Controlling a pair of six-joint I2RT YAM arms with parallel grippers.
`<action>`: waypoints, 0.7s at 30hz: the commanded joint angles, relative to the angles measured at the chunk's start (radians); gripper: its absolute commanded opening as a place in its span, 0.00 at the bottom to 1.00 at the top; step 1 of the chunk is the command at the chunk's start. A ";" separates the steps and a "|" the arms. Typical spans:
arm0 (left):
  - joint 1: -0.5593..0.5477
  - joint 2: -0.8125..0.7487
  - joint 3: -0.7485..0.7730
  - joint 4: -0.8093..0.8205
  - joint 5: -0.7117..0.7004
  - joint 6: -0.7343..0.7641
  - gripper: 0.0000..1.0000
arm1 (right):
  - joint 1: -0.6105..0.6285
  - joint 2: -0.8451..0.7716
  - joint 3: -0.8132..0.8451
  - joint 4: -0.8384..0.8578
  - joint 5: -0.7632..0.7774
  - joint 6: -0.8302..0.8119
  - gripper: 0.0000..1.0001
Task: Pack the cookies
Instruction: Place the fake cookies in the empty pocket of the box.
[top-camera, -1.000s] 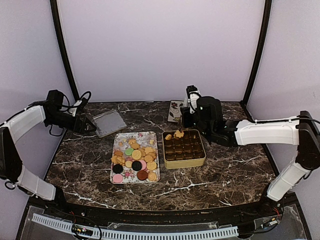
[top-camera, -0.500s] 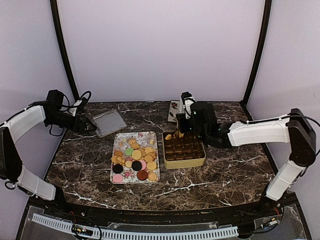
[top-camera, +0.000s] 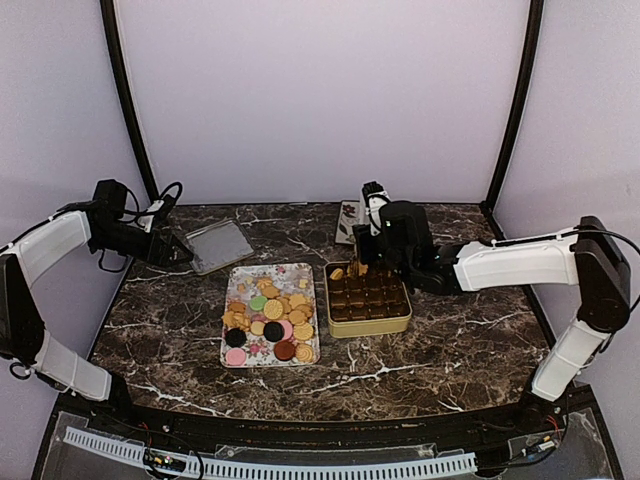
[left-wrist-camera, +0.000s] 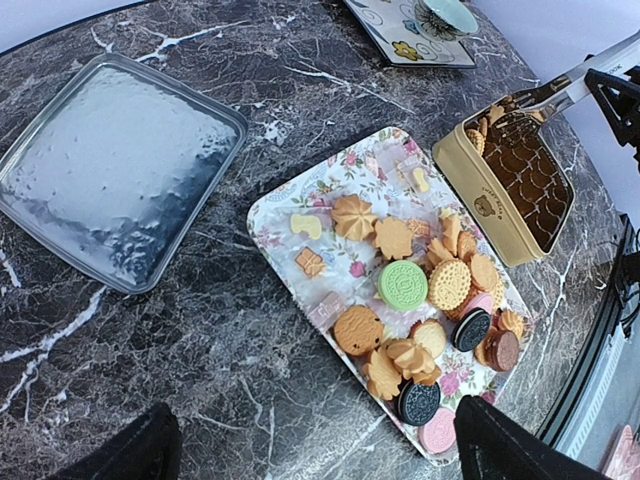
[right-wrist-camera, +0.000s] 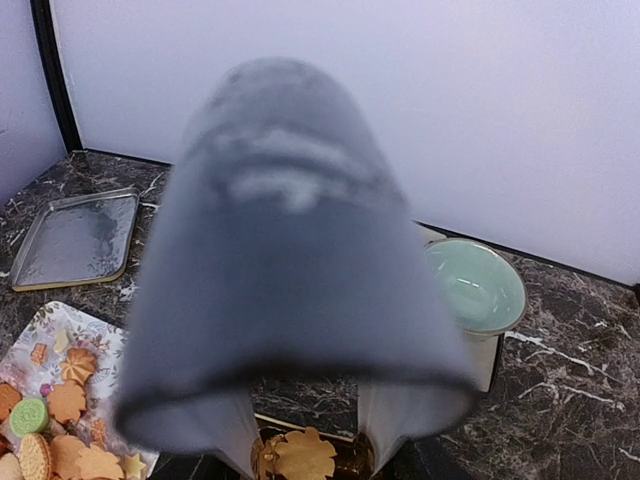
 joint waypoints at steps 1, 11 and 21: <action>0.009 -0.019 -0.009 0.002 0.025 -0.003 0.98 | -0.007 -0.041 0.015 0.045 0.051 -0.026 0.47; 0.008 -0.017 -0.009 -0.001 0.036 -0.009 0.98 | -0.008 -0.051 0.004 0.046 0.081 -0.043 0.46; 0.009 -0.015 -0.006 0.000 0.047 -0.009 0.97 | -0.010 -0.095 0.003 0.039 0.097 -0.068 0.46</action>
